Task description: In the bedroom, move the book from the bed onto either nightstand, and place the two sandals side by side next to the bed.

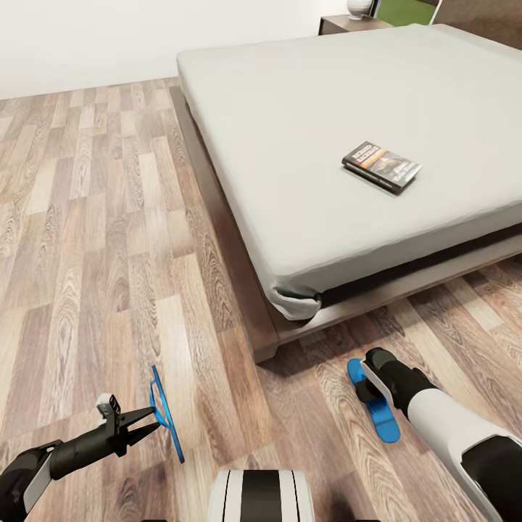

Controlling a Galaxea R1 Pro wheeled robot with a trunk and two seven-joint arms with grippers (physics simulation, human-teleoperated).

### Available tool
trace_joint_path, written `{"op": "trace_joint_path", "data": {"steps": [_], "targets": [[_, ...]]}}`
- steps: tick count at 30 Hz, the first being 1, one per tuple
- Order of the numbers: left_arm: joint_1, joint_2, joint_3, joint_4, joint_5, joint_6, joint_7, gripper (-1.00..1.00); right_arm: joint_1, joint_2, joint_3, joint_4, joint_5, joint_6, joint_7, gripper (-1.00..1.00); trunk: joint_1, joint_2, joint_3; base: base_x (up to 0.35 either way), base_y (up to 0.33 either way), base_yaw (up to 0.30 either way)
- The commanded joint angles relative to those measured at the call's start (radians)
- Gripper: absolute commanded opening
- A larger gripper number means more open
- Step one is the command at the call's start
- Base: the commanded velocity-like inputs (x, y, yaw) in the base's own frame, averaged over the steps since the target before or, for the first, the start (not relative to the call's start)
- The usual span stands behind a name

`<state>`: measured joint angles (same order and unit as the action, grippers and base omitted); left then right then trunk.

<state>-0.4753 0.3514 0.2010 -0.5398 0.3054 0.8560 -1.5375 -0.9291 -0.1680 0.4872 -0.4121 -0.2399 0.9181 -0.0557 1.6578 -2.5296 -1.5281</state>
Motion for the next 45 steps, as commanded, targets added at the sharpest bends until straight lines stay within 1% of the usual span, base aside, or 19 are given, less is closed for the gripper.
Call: {"op": "trace_joint_path", "data": {"steps": [1,7,8,33,37,45], "targets": [[0.0,0.0,0.0,0.0,0.0,0.011,-0.004,-1.0,-0.001,-0.001,0.005,-0.001,-0.011,0.003,-0.006,-1.0,0.0,0.0,-0.001,0.0,0.0,0.0],[0.0,0.0,0.0,0.0,0.0,0.011,-0.004,-1.0,-0.001,-0.001,-0.004,0.003,-0.01,0.003,-0.006,-1.0,0.0,0.0,-0.001,0.0,0.0,0.0],[0.0,0.0,0.0,0.0,0.0,0.011,-0.004,-1.0,-0.001,-0.001,-0.005,0.003,-0.01,0.003,-0.006,1.0,0.0,0.0,-0.001,0.0,0.0,0.0],[0.0,0.0,0.0,0.0,-0.004,0.011,-0.001,-1.0,-0.001,-0.001,-0.009,0.007,-0.013,0.008,-0.006,1.0,0.0,0.0,-0.001,0.0,0.0,0.0],[0.0,0.001,0.0,0.0,-0.007,0.011,-0.001,-1.0,-0.001,-0.001,-0.031,0.008,-0.013,0.008,-0.005,1.0,-0.002,0.001,0.015,0.0,0.0,0.0],[0.0,0.002,0.0,0.0,-0.012,0.013,0.003,-1.0,-0.001,-0.004,-0.131,0.009,-0.012,0.01,0.001,1.0,-0.006,0.003,0.046,0.0,0.0,0.0]]}}
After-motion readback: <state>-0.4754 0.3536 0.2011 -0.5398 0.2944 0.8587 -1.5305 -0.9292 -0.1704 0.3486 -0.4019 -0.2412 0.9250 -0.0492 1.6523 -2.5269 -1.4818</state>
